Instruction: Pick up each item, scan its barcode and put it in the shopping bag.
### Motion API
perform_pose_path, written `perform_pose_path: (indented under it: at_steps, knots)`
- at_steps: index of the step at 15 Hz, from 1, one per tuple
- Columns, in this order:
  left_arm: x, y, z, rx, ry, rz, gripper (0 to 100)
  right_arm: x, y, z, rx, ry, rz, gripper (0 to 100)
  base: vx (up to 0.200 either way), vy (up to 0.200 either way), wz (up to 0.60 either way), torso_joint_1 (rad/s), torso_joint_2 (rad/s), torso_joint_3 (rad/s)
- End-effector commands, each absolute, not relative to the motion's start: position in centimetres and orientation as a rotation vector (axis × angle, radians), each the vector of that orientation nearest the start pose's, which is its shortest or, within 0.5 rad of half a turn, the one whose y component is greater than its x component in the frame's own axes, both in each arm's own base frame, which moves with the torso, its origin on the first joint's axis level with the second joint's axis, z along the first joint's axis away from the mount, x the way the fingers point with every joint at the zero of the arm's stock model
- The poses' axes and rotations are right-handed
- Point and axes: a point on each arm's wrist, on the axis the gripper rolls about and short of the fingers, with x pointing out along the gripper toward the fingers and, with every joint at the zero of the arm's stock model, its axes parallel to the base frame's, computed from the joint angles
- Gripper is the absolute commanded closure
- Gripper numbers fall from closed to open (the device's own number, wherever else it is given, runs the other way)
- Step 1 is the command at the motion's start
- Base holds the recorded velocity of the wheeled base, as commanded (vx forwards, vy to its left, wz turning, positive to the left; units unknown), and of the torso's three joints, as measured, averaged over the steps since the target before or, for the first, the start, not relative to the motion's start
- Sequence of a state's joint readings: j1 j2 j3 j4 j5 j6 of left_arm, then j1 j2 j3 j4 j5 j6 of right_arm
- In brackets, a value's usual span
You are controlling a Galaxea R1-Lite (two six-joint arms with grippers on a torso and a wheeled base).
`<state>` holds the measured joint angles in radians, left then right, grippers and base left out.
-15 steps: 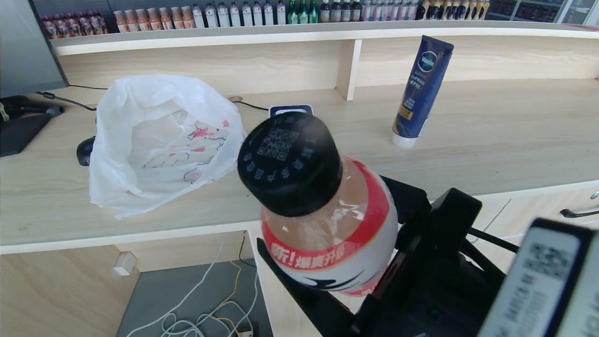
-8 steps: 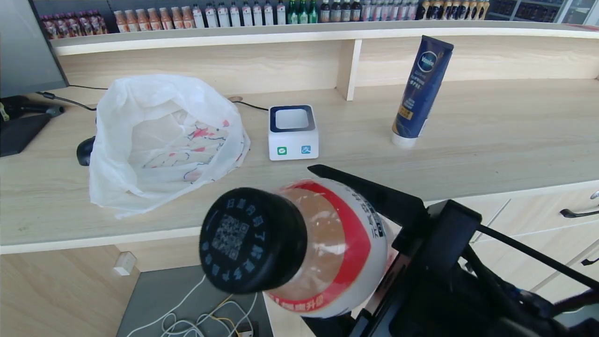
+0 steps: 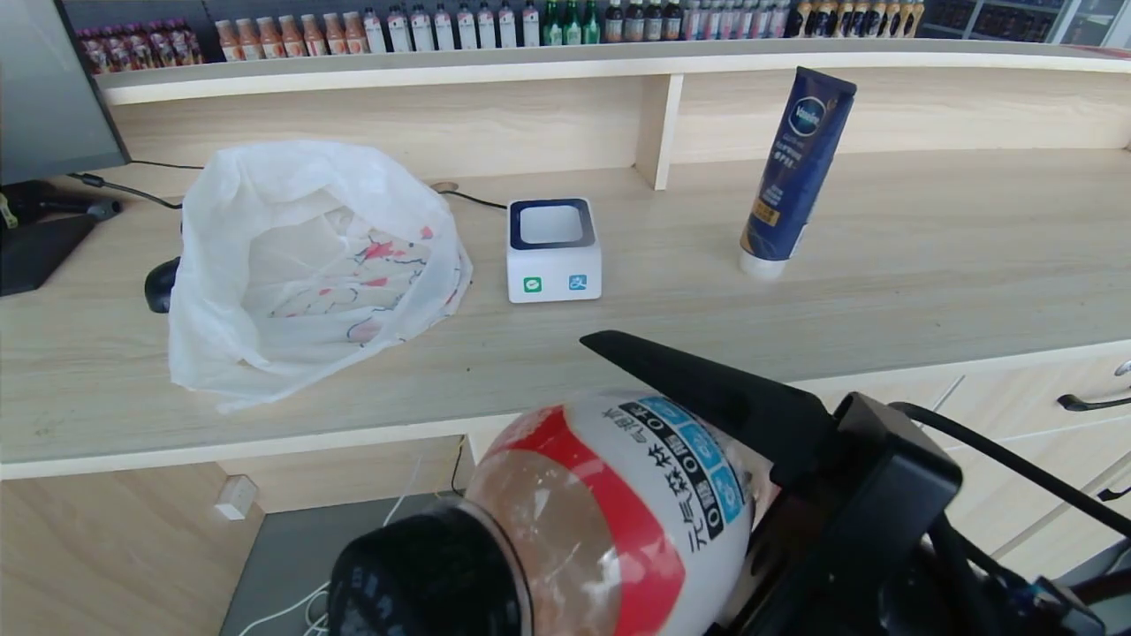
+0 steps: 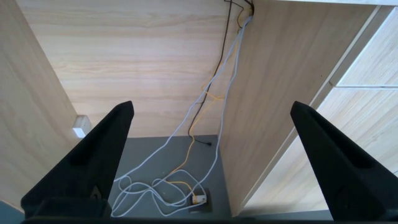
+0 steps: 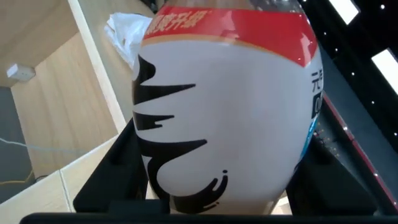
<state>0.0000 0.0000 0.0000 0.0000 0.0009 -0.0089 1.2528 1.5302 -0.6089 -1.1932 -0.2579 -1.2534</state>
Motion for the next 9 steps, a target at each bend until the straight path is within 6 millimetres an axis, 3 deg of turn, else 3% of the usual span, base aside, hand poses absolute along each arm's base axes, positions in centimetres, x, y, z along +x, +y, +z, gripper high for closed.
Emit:
perform_pose_path:
  at_steps: [1, 9]
  knots:
    - [-2.28, 0.0, 7.55, -0.011, 0.0, 0.0, 0, 8.25, 23.85, 23.39, -1.041, -0.823, 0.675, 100, 0.0, 0.0, 0.0, 0.0, 0.0, 0.0]
    - [-2.28, 0.0, 7.55, -0.009, 0.0, 0.0, 0, 8.09, 23.66, 23.63, -1.306, -0.959, 0.555, 100, 0.0, 0.0, 0.0, 0.0, 0.0, 0.0]
